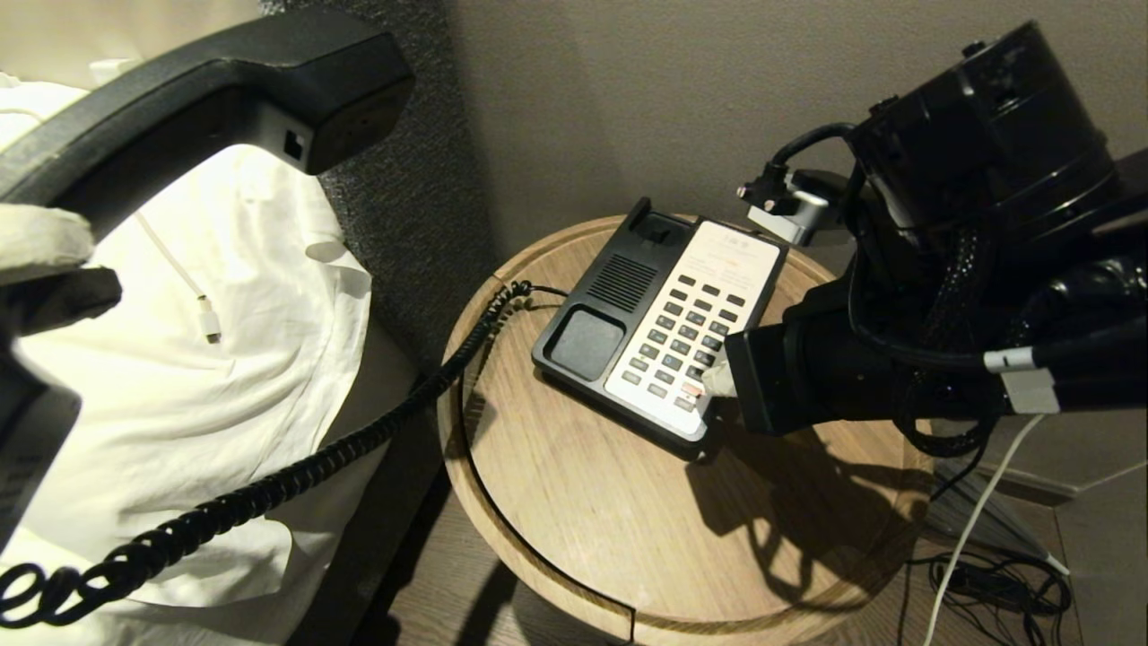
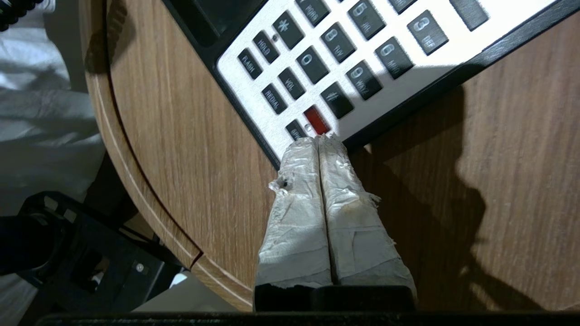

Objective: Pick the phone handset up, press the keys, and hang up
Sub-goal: Dial the number

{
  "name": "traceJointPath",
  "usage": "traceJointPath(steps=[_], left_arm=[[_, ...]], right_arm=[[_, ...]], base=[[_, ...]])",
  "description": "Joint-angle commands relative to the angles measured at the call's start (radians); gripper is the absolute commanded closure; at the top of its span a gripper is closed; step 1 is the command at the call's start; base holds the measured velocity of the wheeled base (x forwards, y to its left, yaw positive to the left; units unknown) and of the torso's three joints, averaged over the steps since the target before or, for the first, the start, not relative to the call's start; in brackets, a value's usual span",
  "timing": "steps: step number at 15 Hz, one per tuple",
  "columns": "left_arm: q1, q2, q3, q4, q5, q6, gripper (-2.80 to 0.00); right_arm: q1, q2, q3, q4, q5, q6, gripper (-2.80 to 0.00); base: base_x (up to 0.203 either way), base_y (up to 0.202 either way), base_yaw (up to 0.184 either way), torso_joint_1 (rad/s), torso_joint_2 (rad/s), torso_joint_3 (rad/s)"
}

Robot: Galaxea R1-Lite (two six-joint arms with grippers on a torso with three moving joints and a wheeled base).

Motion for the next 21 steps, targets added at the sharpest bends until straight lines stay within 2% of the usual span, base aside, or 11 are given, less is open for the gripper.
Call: traceJointPath(steps=[1, 21], left_arm=[[-0.001, 0.000, 0.003, 0.002, 0.000, -0.004, 0.00], [-0.001, -0.045, 0.066, 0.001, 0.002, -0.002, 0.00]], right_arm=[[0.008, -0.007, 0.016, 0.003, 0.000, 0.003, 0.00], [0.011, 0.078, 0.004, -0.038, -0.003, 0.012, 0.00]], base=[[0.000, 0.000, 0.000, 0.000, 0.00, 0.000], [0.000, 0.000, 0.000, 0.000, 0.00, 0.000]])
